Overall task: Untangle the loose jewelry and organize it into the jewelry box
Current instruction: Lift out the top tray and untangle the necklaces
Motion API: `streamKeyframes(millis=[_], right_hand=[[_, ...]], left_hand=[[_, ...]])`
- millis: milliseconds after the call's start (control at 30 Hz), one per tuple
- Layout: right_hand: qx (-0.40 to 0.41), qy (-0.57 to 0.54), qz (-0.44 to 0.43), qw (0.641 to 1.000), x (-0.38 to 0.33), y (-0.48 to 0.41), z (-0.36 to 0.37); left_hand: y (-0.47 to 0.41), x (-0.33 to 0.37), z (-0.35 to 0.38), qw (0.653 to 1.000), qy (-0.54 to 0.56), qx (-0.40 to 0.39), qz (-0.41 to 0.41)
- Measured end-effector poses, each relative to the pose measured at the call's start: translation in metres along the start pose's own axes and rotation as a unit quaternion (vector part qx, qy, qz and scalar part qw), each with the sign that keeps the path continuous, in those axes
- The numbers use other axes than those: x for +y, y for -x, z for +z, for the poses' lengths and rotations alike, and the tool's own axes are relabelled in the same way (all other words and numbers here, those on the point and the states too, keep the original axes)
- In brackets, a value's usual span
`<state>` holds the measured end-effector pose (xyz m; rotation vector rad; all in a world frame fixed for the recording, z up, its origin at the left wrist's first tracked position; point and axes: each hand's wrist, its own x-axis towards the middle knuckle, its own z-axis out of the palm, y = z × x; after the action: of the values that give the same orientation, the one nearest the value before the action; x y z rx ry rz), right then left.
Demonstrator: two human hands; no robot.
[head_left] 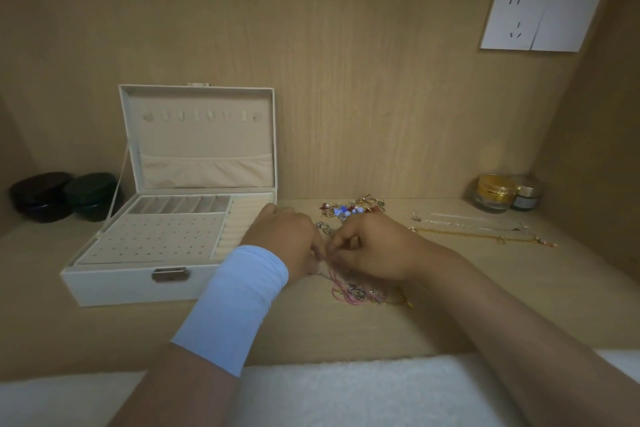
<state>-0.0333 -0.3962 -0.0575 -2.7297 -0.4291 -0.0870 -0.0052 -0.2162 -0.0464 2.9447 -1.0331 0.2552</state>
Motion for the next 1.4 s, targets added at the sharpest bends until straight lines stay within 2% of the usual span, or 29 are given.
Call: streamKeyframes(millis=[100, 333, 400, 500, 633, 733, 833, 1033, 1167, 1233, 1400], right_hand=[[-0.009, -0.024, 0.002, 1.000, 0.001, 0.005, 0.000], [0.020, -0.044, 0.033, 0.998, 0.015, 0.015, -0.005], [0.027, -0.100, 0.041, 0.994, 0.015, 0.017, -0.006], [0.028, -0.242, 0.053, 0.968, 0.009, 0.017, -0.006], [-0.028, -0.372, 0.047, 0.927, -0.002, 0.020, -0.013], [-0.051, -0.415, 0.031, 0.908, -0.004, 0.025, -0.021], [-0.067, -0.414, 0.026, 0.908, -0.001, 0.027, -0.023], [-0.103, -0.420, 0.040, 0.901, 0.005, 0.027, -0.019], [-0.106, -0.412, 0.034, 0.904, 0.007, 0.027, -0.019], [-0.110, -0.371, 0.017, 0.922, 0.008, 0.027, -0.020], [-0.127, -0.323, 0.007, 0.938, 0.007, 0.030, -0.021]], left_hand=[[-0.001, 0.004, 0.001, 0.999, 0.023, -0.042, 0.011], [0.004, 0.010, 0.006, 0.999, -0.044, -0.005, 0.026], [0.006, 0.008, 0.005, 1.000, 0.002, -0.005, 0.017], [0.010, 0.005, -0.002, 0.990, 0.139, 0.007, -0.022], [0.015, 0.007, -0.005, 0.944, 0.324, 0.031, -0.049], [0.012, 0.005, -0.006, 0.904, 0.418, 0.063, -0.067], [0.008, 0.004, -0.008, 0.862, 0.492, 0.102, -0.073], [0.008, 0.011, -0.017, 0.747, 0.641, 0.146, -0.100], [0.009, 0.018, -0.022, 0.629, 0.758, 0.151, -0.081], [0.007, 0.022, -0.023, 0.618, 0.765, 0.163, -0.078], [0.003, 0.027, -0.016, 0.656, 0.721, 0.200, -0.104]])
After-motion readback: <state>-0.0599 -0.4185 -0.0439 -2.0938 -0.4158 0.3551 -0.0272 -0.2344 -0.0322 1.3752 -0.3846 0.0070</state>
